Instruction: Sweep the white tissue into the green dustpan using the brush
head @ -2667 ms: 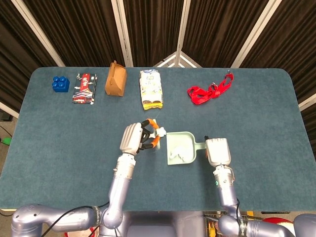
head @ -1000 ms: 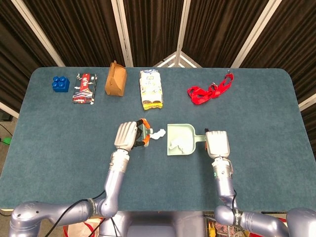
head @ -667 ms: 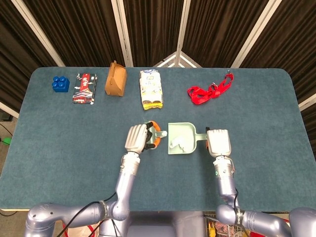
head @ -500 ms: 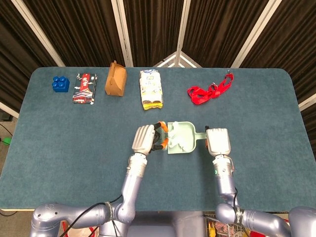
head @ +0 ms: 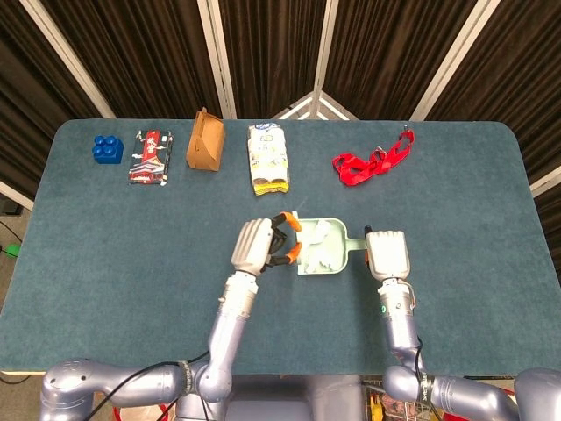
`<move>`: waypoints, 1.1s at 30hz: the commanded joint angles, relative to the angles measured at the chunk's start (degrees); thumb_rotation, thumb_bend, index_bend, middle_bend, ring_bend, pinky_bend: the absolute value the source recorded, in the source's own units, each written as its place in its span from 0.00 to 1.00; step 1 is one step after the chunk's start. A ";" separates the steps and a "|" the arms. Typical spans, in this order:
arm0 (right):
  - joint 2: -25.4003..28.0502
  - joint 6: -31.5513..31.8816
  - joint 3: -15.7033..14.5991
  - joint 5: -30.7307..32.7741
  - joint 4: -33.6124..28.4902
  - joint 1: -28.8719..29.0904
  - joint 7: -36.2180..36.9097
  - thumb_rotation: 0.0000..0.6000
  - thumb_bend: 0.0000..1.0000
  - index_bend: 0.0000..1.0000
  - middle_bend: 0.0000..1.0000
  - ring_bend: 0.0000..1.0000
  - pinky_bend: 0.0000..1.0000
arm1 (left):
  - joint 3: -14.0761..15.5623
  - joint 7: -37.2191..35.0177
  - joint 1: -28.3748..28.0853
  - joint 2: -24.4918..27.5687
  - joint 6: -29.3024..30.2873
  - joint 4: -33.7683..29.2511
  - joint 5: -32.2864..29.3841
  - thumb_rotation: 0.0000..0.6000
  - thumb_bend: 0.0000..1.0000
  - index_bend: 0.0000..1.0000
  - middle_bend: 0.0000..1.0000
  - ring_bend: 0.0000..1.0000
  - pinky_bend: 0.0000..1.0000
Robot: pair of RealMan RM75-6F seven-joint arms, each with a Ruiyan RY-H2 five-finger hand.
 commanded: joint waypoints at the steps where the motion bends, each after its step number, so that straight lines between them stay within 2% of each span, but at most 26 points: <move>1: 0.00 0.18 -0.06 0.06 -0.40 0.06 -0.32 1.00 0.52 0.55 0.85 0.84 0.80 | 0.03 -0.71 1.83 2.69 0.21 -2.43 -0.21 1.00 0.48 0.79 1.00 1.00 1.00; 6: 0.04 0.61 -0.30 0.19 -1.19 0.01 -0.91 1.00 0.52 0.53 0.85 0.84 0.80 | -0.92 -1.20 3.68 6.86 0.25 -6.54 -0.67 1.00 0.48 0.79 1.00 1.00 1.00; 9: 0.19 0.85 -0.84 0.52 -2.07 -0.21 -1.79 1.00 0.52 0.33 0.85 0.84 0.80 | -1.78 -1.23 4.64 9.71 0.50 -9.03 -0.66 1.00 0.48 0.79 1.00 1.00 1.00; 12: 0.44 1.14 -1.17 1.29 -3.49 -0.34 -3.14 1.00 0.52 0.06 0.85 0.84 0.80 | -2.33 -1.08 5.41 12.14 0.58 -11.43 -1.22 1.00 0.48 0.79 1.00 1.00 1.00; 13: 0.56 1.29 -1.29 1.41 -3.87 -0.38 -3.52 1.00 0.52 0.02 0.85 0.84 0.80 | -2.30 -0.95 5.64 12.86 0.59 -12.08 -1.28 1.00 0.48 0.79 1.00 1.00 1.00; 23: 2.54 3.32 -1.92 2.78 -8.28 -1.01 -6.70 1.00 0.52 0.00 0.85 0.84 0.80 | -0.82 0.38 7.86 19.46 1.22 -17.45 -0.74 1.00 0.48 0.79 1.00 1.00 1.00; 26: 3.49 4.05 -2.17 2.50 -9.86 -1.38 -6.68 1.00 0.52 0.00 0.85 0.84 0.80 | 1.32 3.34 8.42 22.88 0.79 -18.46 0.71 1.00 0.48 0.79 1.00 1.00 1.00; 28: 4.48 4.67 -2.32 2.09 -11.20 -1.76 -6.46 1.00 0.52 0.00 0.85 0.84 0.80 | 3.97 6.13 8.81 26.38 0.22 -17.73 4.21 1.00 0.48 0.79 1.00 1.00 1.00; 33: 6.64 5.30 -2.56 1.91 -13.47 -2.50 -5.90 1.00 0.52 0.00 0.85 0.84 0.80 | 7.74 8.41 10.24 31.60 -0.04 -15.25 8.28 1.00 0.48 0.78 1.00 1.00 1.00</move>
